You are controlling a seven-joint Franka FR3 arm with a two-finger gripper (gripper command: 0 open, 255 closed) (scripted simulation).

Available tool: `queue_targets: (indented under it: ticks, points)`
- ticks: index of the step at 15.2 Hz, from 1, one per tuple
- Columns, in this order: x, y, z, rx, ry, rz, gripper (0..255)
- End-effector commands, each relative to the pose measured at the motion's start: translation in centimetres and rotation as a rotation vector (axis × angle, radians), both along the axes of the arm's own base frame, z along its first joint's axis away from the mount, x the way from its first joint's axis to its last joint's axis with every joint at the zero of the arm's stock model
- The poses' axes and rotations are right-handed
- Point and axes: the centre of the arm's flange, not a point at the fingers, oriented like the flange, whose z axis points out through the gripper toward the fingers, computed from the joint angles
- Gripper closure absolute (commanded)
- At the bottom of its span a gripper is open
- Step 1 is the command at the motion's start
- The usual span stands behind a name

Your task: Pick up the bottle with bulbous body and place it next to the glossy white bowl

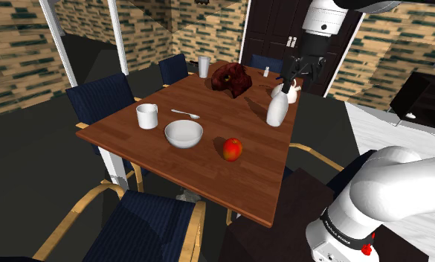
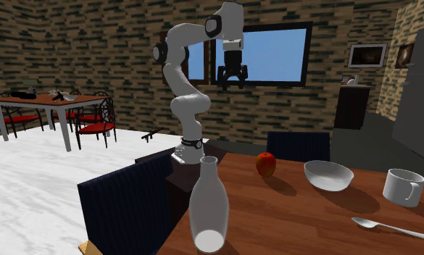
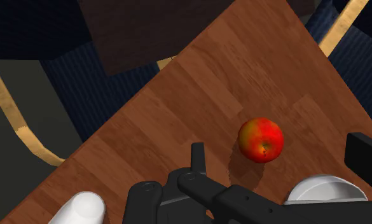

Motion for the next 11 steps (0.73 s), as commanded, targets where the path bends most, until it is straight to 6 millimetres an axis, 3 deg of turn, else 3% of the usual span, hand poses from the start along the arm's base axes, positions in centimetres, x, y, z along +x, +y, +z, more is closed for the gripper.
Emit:
queue_targets:
  ticks: [1, 11]
  points:
    - [0.0, 0.0, 0.0, 0.000, 0.000, 0.000, 0]
    - [6.6, -10.8, -3.4, -0.004, 0.000, 0.001, 0]
